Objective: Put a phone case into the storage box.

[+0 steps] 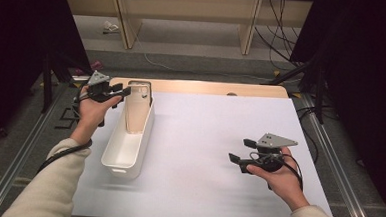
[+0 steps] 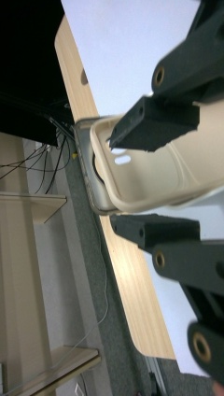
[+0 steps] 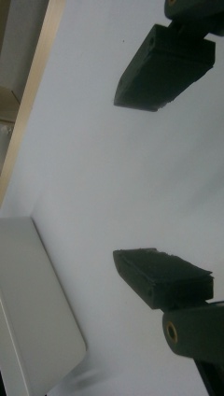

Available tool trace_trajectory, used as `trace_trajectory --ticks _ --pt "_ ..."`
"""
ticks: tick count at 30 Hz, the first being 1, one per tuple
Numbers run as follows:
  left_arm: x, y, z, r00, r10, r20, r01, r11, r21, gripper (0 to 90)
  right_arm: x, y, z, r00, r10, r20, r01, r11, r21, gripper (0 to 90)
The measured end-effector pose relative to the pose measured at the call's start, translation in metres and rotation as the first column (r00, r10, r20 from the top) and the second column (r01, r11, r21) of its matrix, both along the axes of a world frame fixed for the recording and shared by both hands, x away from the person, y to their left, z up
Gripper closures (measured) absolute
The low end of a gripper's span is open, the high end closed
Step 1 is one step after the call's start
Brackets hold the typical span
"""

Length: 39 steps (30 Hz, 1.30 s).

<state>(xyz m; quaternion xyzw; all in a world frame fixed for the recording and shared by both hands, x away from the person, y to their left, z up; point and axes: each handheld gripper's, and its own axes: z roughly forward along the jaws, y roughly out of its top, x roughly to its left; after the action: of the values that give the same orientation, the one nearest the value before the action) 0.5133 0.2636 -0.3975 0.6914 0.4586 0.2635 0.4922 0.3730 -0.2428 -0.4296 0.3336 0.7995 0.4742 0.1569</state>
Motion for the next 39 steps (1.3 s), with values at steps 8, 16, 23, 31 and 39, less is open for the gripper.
trace_trajectory --ticks 8,16,23,31,39 --pt "-0.016 0.0 0.01 0.9986 -0.011 -0.052 0.01 0.9996 -0.027 28.2 0.0 0.0 0.0 1.0 -0.001 0.0 0.001 1.0 0.001 22.1" --pt "-0.04 -0.006 0.015 0.9954 -0.058 -0.075 0.056 0.9977 -0.039 9.1 0.0 0.0 0.0 1.0 -0.002 0.0 0.002 1.0 0.0 22.1" --pt "-0.056 -0.01 0.011 0.9897 -0.109 -0.092 0.106 0.9937 -0.037 3.0 0.0 0.0 0.0 1.0 -0.001 0.0 0.001 1.0 0.0 22.1" --pt "-0.077 -0.015 0.011 0.9869 -0.142 -0.076 0.14 0.9897 -0.028 1.0 0.0 0.0 0.0 1.0 -0.002 0.0 0.002 1.0 -0.001 22.1" --pt "-0.095 -0.023 0.013 0.9825 -0.177 -0.057 0.176 0.984 -0.026 0.3 -0.001 0.0 0.001 1.0 -0.004 0.002 0.004 1.0 -0.002 22.1"
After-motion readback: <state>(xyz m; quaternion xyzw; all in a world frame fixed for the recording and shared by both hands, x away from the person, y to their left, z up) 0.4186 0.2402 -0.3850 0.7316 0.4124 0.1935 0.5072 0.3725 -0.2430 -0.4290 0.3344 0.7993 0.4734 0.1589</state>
